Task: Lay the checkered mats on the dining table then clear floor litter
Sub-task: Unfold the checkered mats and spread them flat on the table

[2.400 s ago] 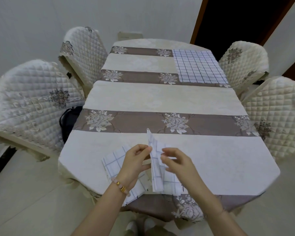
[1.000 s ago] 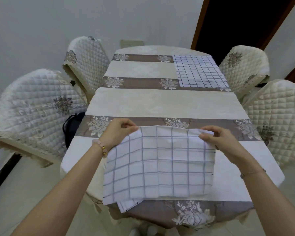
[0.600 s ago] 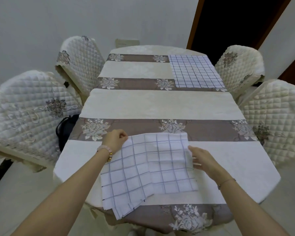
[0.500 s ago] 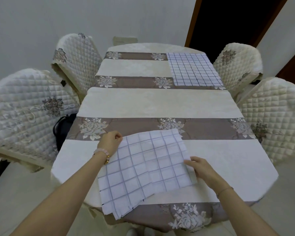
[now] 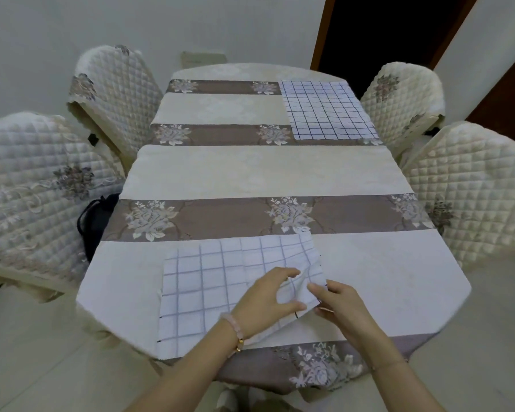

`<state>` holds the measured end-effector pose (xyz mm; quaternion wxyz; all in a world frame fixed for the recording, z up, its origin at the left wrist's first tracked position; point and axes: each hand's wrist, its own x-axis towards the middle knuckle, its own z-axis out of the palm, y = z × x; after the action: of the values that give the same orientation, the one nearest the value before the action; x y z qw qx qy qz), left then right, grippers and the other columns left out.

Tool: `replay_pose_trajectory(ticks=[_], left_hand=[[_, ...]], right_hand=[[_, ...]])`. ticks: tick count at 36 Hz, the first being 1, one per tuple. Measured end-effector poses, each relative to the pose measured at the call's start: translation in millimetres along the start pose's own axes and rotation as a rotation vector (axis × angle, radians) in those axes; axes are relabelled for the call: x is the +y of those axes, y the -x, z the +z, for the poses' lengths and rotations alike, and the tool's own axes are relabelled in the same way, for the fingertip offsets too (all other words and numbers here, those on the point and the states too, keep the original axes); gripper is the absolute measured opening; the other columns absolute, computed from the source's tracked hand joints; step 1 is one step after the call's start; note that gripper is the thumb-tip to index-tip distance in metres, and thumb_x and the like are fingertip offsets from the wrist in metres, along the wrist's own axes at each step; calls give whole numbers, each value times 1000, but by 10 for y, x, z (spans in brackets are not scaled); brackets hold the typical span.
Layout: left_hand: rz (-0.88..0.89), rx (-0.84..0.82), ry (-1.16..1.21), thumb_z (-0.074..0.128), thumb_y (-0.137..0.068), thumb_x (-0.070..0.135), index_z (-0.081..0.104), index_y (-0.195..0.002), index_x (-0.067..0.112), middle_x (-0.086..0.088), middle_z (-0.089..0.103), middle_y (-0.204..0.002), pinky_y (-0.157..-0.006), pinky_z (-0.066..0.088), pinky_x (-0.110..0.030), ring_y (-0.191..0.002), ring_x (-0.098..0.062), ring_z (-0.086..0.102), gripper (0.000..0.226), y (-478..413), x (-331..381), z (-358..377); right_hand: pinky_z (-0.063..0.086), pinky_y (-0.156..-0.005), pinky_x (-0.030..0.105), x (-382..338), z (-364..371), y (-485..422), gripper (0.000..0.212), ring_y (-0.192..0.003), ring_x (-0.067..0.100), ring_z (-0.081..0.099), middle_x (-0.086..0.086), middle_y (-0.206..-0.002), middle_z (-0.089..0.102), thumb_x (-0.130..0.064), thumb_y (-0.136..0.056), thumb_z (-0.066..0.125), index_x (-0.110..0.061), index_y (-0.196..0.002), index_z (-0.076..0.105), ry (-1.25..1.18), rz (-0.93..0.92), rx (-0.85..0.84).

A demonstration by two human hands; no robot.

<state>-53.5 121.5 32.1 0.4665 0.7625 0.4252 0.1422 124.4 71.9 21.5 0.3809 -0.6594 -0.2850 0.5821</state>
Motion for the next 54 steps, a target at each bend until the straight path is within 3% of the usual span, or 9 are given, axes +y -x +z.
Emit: replay_pose_trajectory(ticks=[6,11,15,20,24,30,39,44,54], left_hand=[[4,42,144,69,-81,30,56,-117,24,6,61,-115,-85,51,-23,-99,-10,60,38,19,114,23],[-52,188,238,66,-84,19,66,-88,19,-2,68,-87,-70,49,-25,-77,-20,62,4,-16,-1,-145],[-116,365,334,67,-83,10,62,-74,25,8,60,-74,-63,41,-13,-63,0,51,18,-65,-138,-443],[-174,539,363,65,-86,17,66,-83,4,-1,59,-72,-50,35,-7,-65,-8,48,14,-69,-359,-901],[-229,634,414,64,-87,14,61,-72,13,1,58,-68,-49,38,-3,-64,-7,49,15,-60,-541,-1292],[-307,721,410,66,-86,14,56,-71,20,7,58,-67,-56,39,-15,-64,-6,49,18,-114,-701,-1759],[-468,710,375,65,-86,21,60,-84,13,-12,62,-93,-84,50,-42,-87,-25,58,10,-280,-1022,-2090],[-551,736,382,66,-85,18,62,-104,2,-17,64,-102,-95,48,-50,-96,-28,59,24,-359,-1184,-2092],[-607,488,687,62,-88,28,57,-93,20,1,60,-90,-63,49,-29,-76,-13,58,11,-145,-1329,-1913]], right_hand=[[49,-71,34,-92,96,95,57,-75,24,54,14,-79,57,-42,-73,71,10,-94,59,16,-43,-3],[48,-68,33,-168,54,116,23,-73,21,51,12,-84,61,-26,-85,65,-8,-99,68,17,-58,43],[45,-67,31,-217,-53,107,27,-58,11,45,7,-88,61,-31,-86,65,-14,-106,66,-27,-51,84],[39,-63,31,-279,-231,28,18,-46,9,35,4,-83,58,-29,-87,63,-16,-95,73,-142,-32,132],[38,-60,28,-347,-382,-110,23,-45,9,36,1,-88,62,-31,-82,68,-15,-96,72,-175,-3,161],[51,-71,33,-597,-524,-414,23,-86,21,63,5,-96,70,-26,-88,61,-10,-104,65,-125,-44,184],[49,-96,43,-863,-455,-925,7,-93,24,62,0,-92,67,-28,-87,63,-21,-88,65,-76,2,252],[51,-89,44,-808,-416,-1016,30,-83,27,63,9,-93,66,-33,-85,66,-8,-101,61,-44,62,239],[48,-67,25,-258,-409,-815,10,-64,12,56,0,-72,58,-19,-86,66,-15,-89,58,-59,135,83]])
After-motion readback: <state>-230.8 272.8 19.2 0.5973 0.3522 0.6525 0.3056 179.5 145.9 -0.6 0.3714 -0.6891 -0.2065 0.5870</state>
